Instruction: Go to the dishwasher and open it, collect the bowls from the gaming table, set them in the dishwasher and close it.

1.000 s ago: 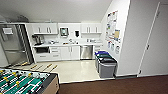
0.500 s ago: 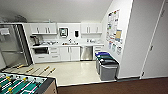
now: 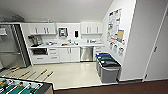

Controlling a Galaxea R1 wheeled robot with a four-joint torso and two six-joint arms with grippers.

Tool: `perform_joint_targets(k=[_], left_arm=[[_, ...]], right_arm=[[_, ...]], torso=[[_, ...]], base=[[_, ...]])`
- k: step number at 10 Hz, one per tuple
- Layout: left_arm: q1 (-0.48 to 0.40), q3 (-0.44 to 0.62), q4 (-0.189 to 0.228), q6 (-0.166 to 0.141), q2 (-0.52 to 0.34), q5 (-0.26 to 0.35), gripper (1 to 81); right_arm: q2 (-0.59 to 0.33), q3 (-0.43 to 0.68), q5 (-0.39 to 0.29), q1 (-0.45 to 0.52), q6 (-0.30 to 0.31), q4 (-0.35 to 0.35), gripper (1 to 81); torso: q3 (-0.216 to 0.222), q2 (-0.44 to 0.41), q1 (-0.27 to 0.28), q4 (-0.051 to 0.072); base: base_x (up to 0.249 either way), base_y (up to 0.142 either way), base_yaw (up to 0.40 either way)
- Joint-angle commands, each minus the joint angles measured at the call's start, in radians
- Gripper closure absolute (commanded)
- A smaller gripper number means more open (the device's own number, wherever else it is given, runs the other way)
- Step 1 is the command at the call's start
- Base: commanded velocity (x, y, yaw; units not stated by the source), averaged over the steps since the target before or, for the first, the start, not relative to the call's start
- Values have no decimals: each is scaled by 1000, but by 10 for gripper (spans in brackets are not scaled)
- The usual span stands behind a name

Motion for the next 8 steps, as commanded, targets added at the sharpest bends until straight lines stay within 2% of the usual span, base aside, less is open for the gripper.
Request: perform_joint_targets(k=[1, 8], left_arm=[[-53, 8, 5, -3, -18, 42, 10], [-53, -1, 5, -4, -17, 42, 10]], right_arm=[[-23, 6, -56, 59, -3, -4, 10], [-9, -31, -55, 62, -3, -4, 10]], torso=[[0, 0, 0, 0], [0, 0, 0, 0]], base=[[205, 0, 0], [208, 0, 0]])
